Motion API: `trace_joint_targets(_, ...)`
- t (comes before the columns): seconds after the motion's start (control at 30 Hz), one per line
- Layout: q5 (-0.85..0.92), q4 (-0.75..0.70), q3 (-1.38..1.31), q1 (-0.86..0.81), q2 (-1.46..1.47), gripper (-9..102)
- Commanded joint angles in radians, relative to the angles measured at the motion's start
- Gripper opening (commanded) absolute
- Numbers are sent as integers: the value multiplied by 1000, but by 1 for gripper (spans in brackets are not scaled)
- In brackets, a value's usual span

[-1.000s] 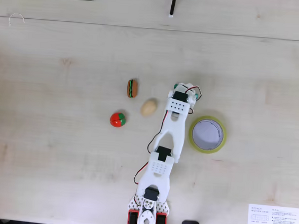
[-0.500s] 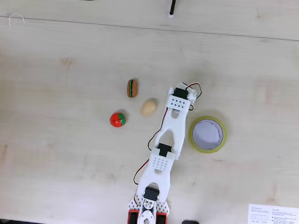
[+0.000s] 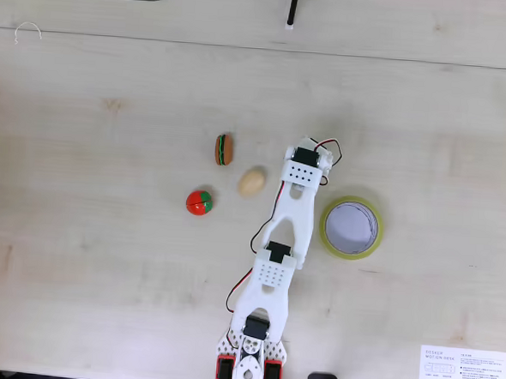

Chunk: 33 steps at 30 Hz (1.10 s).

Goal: Grasp a cucumber and put it in the hole.

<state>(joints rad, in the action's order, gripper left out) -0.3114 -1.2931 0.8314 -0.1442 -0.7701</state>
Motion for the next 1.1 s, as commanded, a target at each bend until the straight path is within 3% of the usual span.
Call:
trace_joint_targets(0.0,-37,-5,-49,9,-14,0)
trace_joint_targets(0.4,-117,-43,-336,-11,14,0)
trace_joint_targets(0.73,-353,-133,-604,-51,34,0)
trace_joint_targets(1.07,-615,-367,-1135,-98,156,0)
